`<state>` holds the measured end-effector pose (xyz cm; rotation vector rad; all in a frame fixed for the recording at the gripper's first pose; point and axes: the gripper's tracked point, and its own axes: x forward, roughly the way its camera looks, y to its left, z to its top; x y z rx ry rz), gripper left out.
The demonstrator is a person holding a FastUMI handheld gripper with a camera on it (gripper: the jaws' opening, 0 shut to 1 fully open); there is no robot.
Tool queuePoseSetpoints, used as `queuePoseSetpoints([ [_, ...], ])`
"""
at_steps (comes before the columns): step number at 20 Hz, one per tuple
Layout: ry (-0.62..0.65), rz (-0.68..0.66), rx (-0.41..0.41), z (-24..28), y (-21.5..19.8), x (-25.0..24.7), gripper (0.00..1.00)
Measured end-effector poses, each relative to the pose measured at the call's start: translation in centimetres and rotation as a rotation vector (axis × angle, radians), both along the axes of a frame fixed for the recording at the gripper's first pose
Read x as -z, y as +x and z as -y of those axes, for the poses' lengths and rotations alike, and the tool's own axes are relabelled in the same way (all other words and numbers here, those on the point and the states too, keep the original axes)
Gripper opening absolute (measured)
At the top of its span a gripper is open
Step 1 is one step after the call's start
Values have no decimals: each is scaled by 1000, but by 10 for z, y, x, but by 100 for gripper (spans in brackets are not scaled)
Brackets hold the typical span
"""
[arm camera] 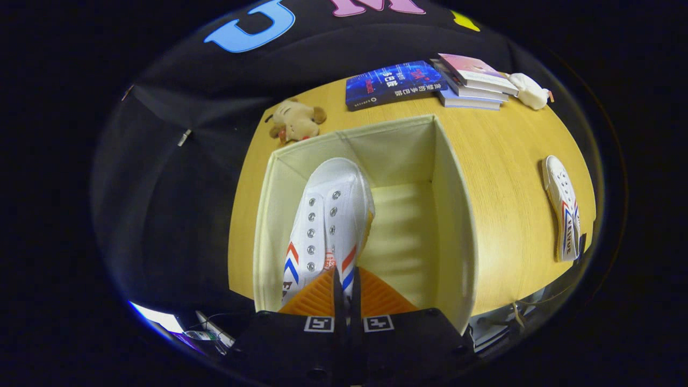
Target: Open the storage box then place both shoes into the box .Put the left shoe in first, then the right shoe, with the right side of both shoes facing outward in a uniform manner.
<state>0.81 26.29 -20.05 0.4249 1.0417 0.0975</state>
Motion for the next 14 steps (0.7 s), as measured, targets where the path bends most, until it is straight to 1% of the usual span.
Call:
queuePoseSetpoints([
  [3,-62,-59,-30,-7,5,23,5],
  [7,-90,-86,-81,-20,7,40,5],
  [9,-70,-68,-93,-28,10,39,14],
  [10,-77,-63,-99,-28,9,37,29],
  [11,-77,-42,-108,-23,11,31,35],
  [12,-60,-20,-114,-27,11,27,47],
  [13,-42,-6,-124,-29,9,21,57],
  [14,-31,10,-133,-28,6,13,82],
])
